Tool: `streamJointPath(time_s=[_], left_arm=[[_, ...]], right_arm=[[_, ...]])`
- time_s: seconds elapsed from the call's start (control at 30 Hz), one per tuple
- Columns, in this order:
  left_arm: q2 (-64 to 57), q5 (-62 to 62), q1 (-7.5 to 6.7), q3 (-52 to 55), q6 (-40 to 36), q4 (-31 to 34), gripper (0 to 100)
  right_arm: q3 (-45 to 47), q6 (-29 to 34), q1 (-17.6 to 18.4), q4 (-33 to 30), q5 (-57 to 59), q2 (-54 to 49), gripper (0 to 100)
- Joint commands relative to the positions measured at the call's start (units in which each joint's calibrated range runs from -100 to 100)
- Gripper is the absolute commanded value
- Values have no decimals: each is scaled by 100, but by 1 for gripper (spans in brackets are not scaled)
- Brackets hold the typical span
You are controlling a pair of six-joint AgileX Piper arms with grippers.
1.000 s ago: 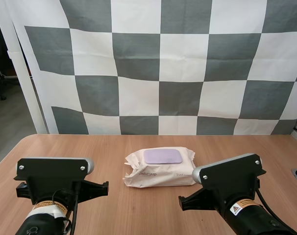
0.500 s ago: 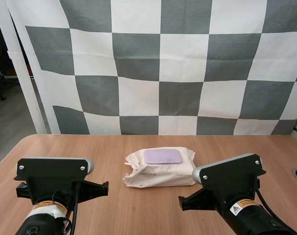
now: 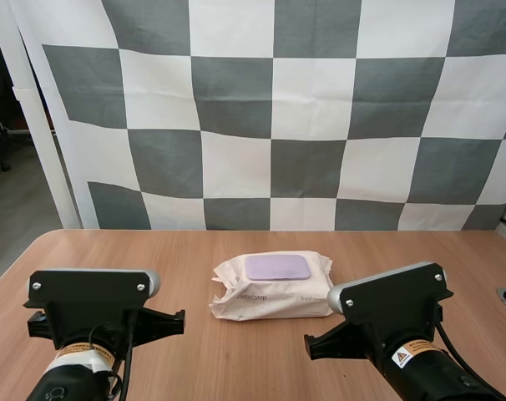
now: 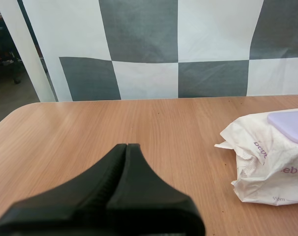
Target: Open the wet wipes lid
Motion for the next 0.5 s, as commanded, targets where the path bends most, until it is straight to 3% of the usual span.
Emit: streamJointPath(time_s=[0.0, 0.27, 0.47], left_arm=[[0, -6, -4, 0, 6, 5, 0], [0, -66, -4, 0, 6, -54, 0], [0, -1132, -4, -74, 6, 53, 0]], right_arm=[[0, -1, 5, -1, 1, 0, 0], [0, -1, 5, -1, 1, 0, 0], [0, -1, 5, -1, 1, 0, 0]])
